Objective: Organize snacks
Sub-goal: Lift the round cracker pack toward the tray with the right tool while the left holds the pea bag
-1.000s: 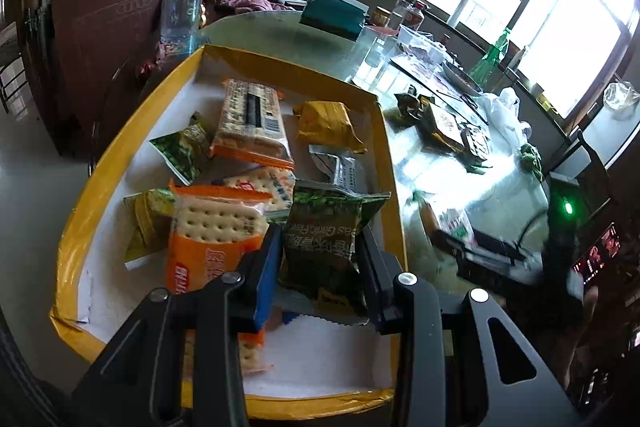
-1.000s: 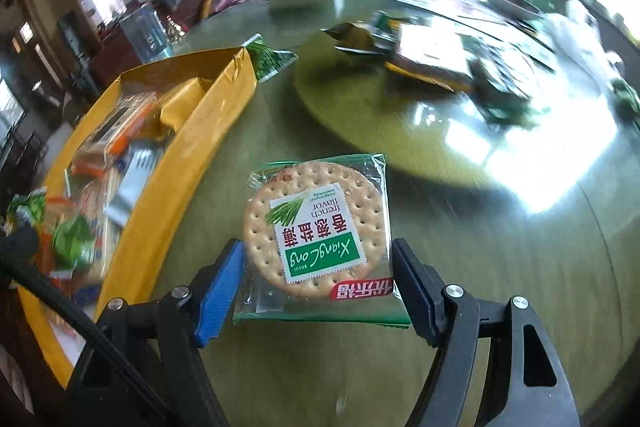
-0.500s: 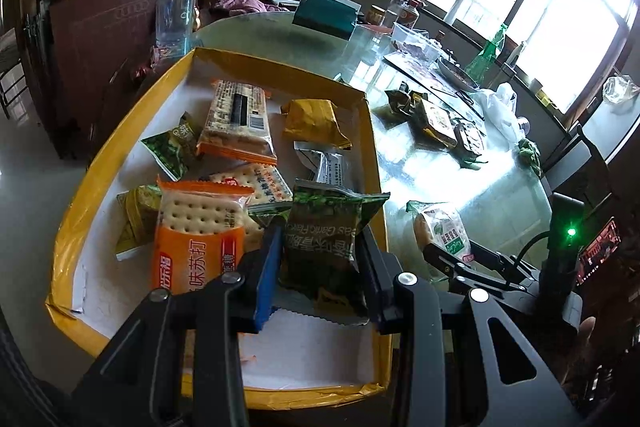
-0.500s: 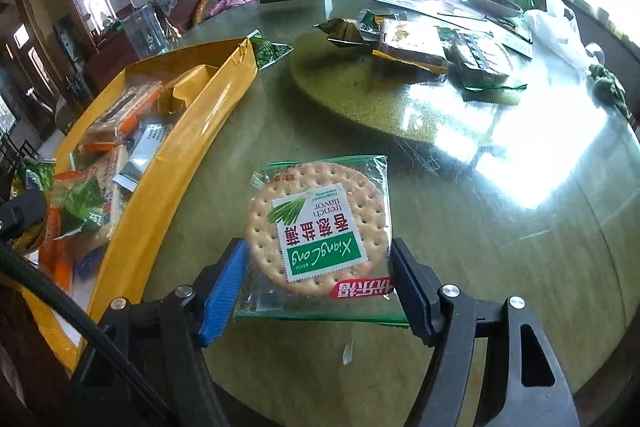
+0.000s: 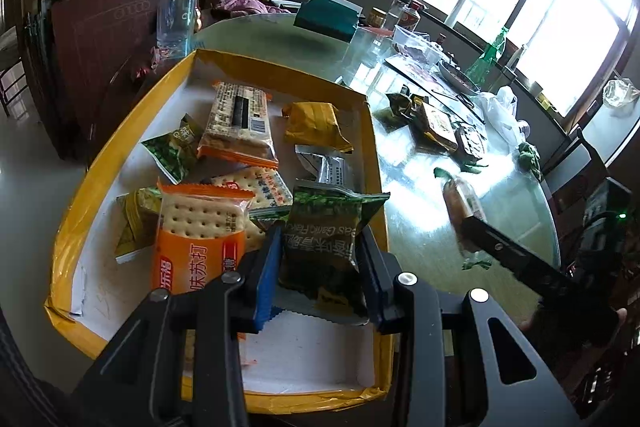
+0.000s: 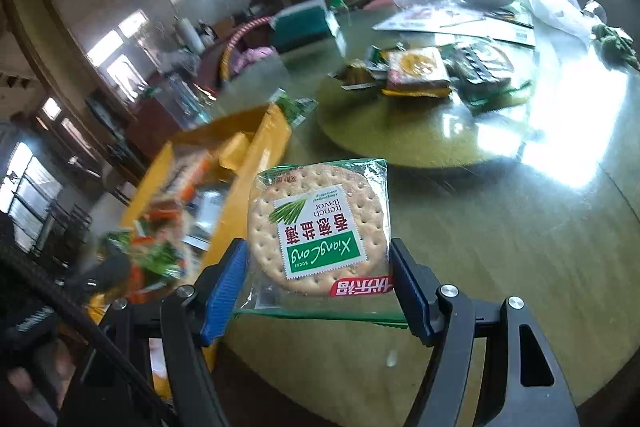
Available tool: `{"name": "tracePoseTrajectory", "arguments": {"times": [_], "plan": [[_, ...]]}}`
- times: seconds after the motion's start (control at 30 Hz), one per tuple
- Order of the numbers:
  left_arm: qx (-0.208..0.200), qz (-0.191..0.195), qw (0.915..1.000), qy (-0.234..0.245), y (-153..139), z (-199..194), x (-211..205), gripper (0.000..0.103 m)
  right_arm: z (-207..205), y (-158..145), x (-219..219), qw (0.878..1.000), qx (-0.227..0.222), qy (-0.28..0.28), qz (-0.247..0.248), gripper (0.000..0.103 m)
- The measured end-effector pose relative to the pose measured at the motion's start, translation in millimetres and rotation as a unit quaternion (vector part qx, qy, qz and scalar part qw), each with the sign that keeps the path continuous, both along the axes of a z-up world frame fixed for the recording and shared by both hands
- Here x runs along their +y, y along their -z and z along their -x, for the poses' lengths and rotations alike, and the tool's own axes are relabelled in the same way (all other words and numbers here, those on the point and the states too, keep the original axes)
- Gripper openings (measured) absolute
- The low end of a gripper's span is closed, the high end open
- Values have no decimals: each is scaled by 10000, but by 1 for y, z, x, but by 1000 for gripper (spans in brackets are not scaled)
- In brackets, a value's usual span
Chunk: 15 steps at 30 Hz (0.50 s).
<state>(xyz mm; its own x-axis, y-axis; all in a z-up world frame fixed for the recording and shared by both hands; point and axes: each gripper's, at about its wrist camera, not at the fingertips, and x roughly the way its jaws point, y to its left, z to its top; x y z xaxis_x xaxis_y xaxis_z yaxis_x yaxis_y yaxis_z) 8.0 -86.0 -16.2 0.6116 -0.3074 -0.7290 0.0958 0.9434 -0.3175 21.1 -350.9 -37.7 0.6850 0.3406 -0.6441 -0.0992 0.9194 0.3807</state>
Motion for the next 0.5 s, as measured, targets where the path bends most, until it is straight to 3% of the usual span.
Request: {"name": "tracePoseTrajectory", "arguments": {"times": [0.5], "plan": [[-42, 66, 9998, -199, -2, -7, 20, 39, -14, -23, 36, 9976, -188, -569, -361, 70]]}}
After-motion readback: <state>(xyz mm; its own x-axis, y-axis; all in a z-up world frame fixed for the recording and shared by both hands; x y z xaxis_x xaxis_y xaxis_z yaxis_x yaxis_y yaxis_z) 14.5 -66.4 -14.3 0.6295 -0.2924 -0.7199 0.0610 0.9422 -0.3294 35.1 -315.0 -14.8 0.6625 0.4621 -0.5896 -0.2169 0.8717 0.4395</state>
